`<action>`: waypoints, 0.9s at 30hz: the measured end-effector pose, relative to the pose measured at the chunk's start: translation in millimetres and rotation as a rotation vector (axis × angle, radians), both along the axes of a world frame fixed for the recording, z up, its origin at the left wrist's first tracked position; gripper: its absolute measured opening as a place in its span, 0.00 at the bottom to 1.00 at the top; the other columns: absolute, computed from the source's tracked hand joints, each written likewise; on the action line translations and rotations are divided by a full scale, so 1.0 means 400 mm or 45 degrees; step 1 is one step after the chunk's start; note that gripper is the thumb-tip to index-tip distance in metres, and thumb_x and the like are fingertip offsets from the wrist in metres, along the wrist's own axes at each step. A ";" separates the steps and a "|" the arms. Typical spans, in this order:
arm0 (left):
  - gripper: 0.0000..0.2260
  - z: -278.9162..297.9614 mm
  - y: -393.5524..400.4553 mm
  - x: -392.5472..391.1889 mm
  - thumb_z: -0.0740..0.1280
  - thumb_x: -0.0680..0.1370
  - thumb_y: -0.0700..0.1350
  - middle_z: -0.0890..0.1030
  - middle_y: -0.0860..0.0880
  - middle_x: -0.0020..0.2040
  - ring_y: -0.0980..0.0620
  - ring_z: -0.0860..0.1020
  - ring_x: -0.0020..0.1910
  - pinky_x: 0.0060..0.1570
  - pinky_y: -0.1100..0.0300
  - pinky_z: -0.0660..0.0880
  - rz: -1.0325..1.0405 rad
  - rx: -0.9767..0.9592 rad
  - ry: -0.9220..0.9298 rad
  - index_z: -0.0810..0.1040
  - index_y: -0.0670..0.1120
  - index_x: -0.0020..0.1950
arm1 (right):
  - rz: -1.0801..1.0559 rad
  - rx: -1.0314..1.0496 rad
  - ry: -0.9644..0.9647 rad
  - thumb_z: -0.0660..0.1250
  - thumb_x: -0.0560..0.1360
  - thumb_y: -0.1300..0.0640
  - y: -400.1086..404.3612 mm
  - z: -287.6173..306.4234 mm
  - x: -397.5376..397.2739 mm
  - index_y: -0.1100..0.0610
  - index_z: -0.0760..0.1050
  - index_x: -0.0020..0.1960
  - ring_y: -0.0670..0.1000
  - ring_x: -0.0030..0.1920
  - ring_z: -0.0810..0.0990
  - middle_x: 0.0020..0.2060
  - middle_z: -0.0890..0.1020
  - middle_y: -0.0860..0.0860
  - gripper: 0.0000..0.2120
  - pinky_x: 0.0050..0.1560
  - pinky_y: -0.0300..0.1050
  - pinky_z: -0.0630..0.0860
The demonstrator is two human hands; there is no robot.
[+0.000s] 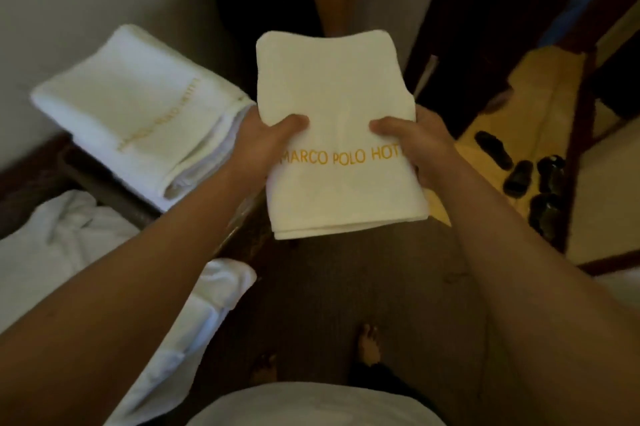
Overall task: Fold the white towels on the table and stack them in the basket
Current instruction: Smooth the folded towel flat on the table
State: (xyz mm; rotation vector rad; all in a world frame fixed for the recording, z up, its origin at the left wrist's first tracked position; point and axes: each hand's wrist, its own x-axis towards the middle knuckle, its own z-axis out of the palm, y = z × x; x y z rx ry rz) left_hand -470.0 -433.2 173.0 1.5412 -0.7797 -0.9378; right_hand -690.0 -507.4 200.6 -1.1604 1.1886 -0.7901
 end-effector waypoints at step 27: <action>0.20 -0.031 0.124 0.499 0.75 0.73 0.60 0.87 0.45 0.50 0.45 0.86 0.47 0.52 0.45 0.83 1.290 0.311 0.248 0.83 0.44 0.52 | 1.159 0.148 0.274 0.77 0.74 0.52 -0.304 -0.039 0.820 0.65 0.81 0.58 0.54 0.43 0.88 0.43 0.88 0.56 0.20 0.48 0.52 0.85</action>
